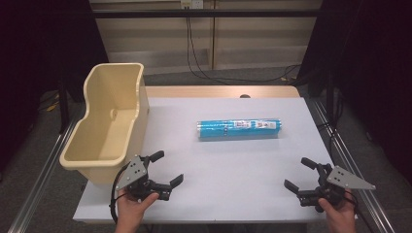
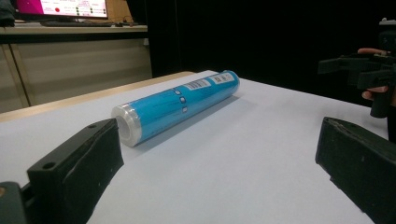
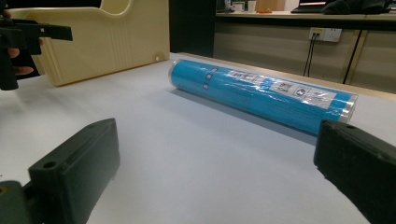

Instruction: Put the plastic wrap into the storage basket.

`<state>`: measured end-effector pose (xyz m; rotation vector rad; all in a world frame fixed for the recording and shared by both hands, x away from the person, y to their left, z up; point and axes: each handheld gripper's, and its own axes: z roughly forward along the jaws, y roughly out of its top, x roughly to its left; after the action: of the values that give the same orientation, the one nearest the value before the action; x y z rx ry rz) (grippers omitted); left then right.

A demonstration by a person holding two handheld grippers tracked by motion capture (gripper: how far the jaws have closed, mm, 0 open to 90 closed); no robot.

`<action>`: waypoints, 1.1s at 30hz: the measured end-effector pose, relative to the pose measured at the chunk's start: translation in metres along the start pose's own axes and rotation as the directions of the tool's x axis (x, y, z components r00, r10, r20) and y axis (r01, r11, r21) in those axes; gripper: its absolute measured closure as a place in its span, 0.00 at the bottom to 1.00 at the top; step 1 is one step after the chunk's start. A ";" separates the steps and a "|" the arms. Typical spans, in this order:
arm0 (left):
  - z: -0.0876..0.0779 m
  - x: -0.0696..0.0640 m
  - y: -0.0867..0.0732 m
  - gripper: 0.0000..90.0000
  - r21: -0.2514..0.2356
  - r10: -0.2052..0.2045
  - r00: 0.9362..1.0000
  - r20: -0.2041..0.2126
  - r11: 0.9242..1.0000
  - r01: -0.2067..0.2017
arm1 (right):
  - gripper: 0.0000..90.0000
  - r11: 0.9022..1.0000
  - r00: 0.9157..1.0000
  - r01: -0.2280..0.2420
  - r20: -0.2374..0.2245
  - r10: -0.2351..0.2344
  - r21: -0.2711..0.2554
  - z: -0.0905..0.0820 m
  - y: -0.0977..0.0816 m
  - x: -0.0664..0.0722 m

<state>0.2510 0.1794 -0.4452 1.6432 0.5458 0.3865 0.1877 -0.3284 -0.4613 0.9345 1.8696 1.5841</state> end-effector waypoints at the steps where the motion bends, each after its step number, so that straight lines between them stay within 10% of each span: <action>1: 0.000 0.000 0.000 0.00 0.002 0.002 1.000 0.001 1.000 -0.002 | 0.00 1.000 1.000 0.001 -0.003 -0.001 0.000 0.000 0.000 0.000; 33: 0.047 -0.006 0.015 0.01 0.002 0.006 0.999 0.038 1.000 -0.006 | 0.00 1.000 1.000 -0.006 -0.010 0.006 -0.001 -0.003 0.001 0.005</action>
<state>0.2737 0.1359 -0.4373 1.6510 0.5134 0.3589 0.1826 -0.3262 -0.4597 0.9339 1.8745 1.5953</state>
